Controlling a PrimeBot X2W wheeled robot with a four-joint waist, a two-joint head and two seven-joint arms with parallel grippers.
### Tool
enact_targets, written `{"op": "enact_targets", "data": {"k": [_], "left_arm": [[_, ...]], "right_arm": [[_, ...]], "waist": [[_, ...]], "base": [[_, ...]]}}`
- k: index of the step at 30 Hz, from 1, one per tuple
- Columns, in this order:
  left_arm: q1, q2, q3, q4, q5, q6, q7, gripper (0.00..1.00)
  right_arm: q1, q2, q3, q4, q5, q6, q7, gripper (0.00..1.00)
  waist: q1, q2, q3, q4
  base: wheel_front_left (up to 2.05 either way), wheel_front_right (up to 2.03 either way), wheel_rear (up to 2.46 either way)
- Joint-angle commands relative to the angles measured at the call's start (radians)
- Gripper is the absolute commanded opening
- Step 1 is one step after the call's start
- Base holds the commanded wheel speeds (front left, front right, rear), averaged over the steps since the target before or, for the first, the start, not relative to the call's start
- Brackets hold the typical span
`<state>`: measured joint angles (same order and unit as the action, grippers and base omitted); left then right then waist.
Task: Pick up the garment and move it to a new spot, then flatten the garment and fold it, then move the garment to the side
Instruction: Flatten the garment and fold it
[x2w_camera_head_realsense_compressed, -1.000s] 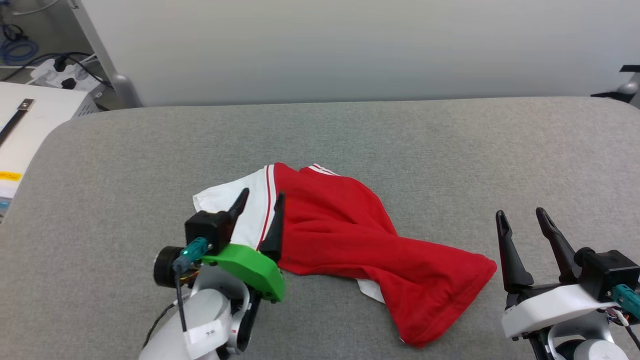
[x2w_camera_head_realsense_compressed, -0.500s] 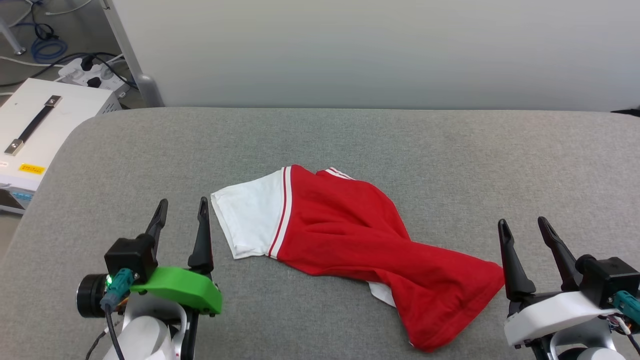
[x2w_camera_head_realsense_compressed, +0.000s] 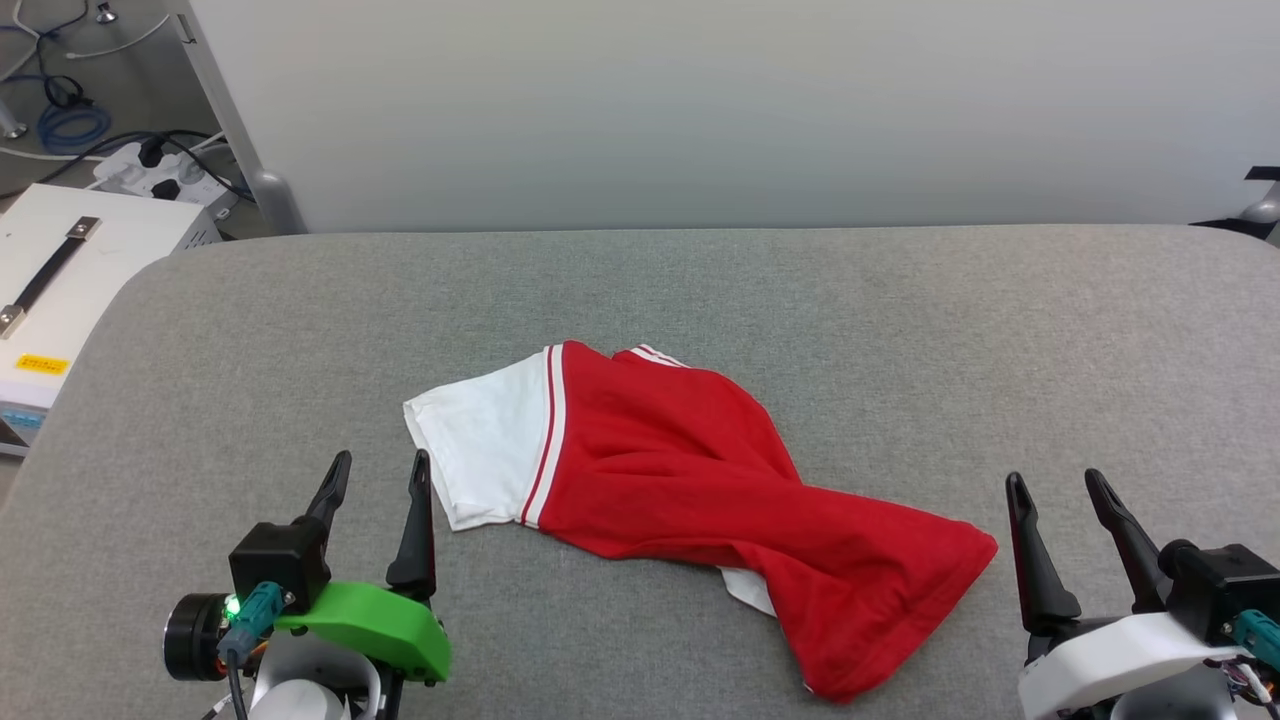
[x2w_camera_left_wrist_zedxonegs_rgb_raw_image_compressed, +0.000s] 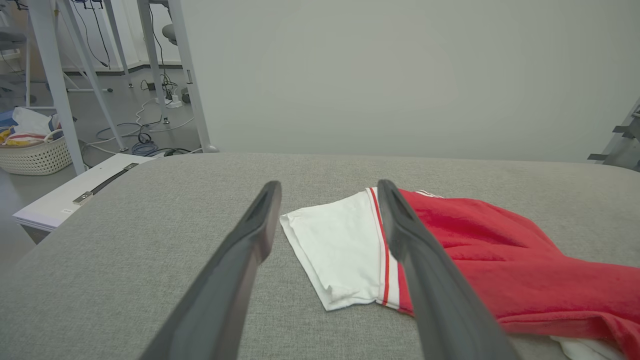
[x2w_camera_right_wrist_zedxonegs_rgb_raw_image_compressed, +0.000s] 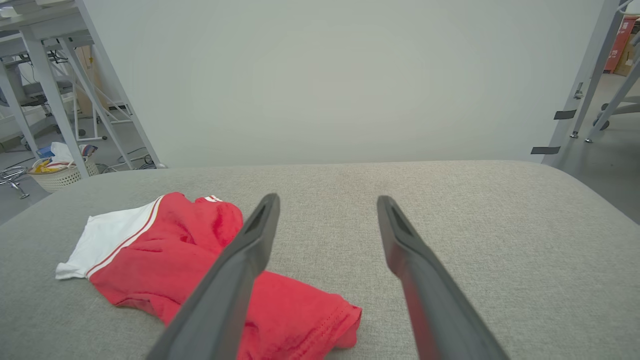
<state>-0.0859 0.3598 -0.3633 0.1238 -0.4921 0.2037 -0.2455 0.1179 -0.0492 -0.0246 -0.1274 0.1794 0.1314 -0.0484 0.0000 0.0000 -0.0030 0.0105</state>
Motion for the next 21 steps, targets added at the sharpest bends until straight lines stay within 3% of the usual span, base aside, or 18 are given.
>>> {"op": "enact_targets", "data": {"k": [1,16,21], "left_arm": [[0.013,0.008,-0.003,-0.003,0.009,0.005,0.001,1.00],[0.007,0.016,-0.018,-0.012,0.011,0.011,0.017,1.00],[-0.008,0.009,-0.021,-0.019,0.007,0.010,0.016,1.00]], "right_arm": [[0.010,-0.001,0.000,-0.006,-0.002,-0.001,0.002,1.00],[0.001,-0.001,-0.006,-0.003,-0.009,-0.001,0.022,1.00],[-0.030,-0.016,0.050,0.025,0.032,-0.001,0.106,1.00]], "waist": [[0.0000,0.0000,-0.001,-0.001],[0.0000,0.0000,0.011,-0.007],[0.0000,0.0000,0.033,0.006]], "base": [[0.00,0.00,0.00],[0.00,0.00,0.00],[0.00,0.00,0.00]]}}
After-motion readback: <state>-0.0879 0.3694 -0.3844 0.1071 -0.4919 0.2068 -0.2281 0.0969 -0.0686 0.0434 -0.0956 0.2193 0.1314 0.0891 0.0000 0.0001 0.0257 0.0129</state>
